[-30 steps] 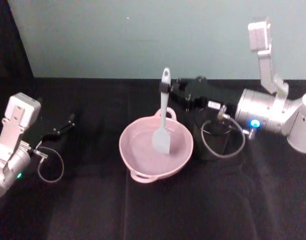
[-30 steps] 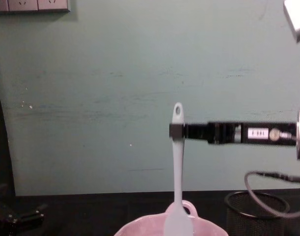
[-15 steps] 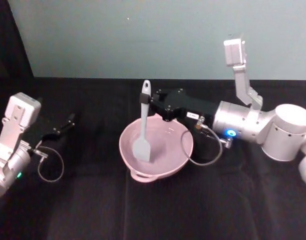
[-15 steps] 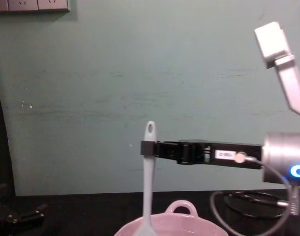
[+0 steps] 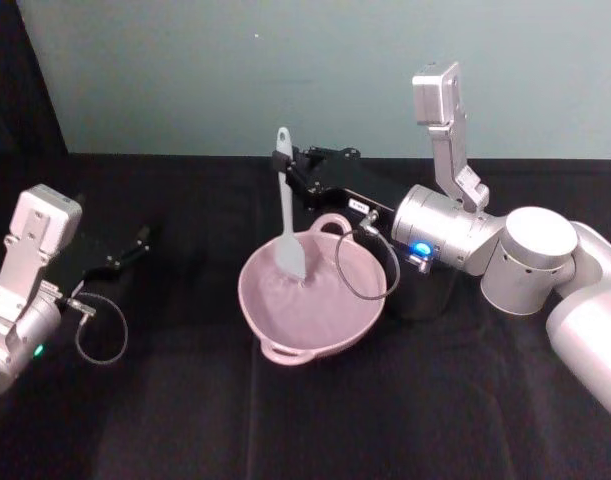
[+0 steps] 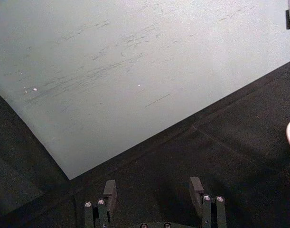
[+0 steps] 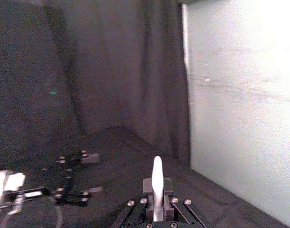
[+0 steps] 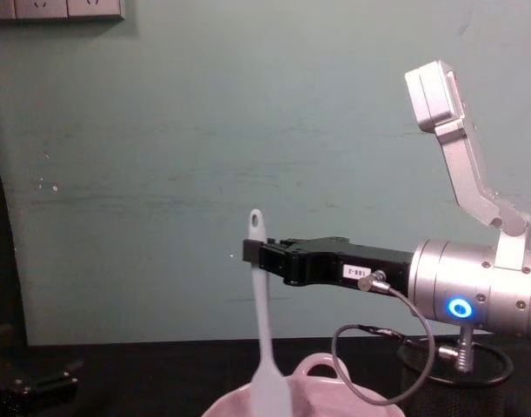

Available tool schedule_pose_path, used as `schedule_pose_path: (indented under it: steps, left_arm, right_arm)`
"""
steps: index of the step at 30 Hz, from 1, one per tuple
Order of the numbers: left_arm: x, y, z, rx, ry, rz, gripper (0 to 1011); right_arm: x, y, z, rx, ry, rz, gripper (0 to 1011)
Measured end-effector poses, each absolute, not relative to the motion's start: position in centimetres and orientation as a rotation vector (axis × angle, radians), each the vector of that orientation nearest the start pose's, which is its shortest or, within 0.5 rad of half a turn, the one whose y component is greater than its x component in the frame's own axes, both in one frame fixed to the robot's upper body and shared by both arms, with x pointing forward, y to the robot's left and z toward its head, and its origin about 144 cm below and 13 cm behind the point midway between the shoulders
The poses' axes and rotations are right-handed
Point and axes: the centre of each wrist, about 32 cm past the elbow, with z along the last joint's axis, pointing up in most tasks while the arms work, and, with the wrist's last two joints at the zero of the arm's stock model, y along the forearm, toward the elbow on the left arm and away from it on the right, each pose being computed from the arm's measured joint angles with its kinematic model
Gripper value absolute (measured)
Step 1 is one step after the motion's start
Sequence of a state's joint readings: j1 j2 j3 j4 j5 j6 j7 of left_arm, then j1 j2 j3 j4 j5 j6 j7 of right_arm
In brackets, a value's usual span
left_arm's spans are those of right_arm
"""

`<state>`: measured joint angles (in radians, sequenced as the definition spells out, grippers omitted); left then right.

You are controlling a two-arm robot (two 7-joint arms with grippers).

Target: Use the one hand to pick up the spoon and stir the clear water in the bowl.

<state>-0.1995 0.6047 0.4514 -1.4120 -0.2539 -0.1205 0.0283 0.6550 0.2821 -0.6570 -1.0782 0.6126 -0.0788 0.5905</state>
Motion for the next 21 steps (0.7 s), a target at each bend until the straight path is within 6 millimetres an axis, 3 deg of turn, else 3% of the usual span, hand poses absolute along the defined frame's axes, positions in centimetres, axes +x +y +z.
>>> schedule_pose_path:
  steps: [8,21]
  left_arm:
    - [48.9,31.0,114.0,0.304,-0.285,1.248,1011]
    - [48.9,31.0,114.0,0.305,-0.285,1.248,1011]
  right_arm:
    - [59.8,-19.5,120.4,-0.001,-0.058,-0.653,123]
    - [56.4,-21.9,122.1,-0.01,0.005,-0.587,123]
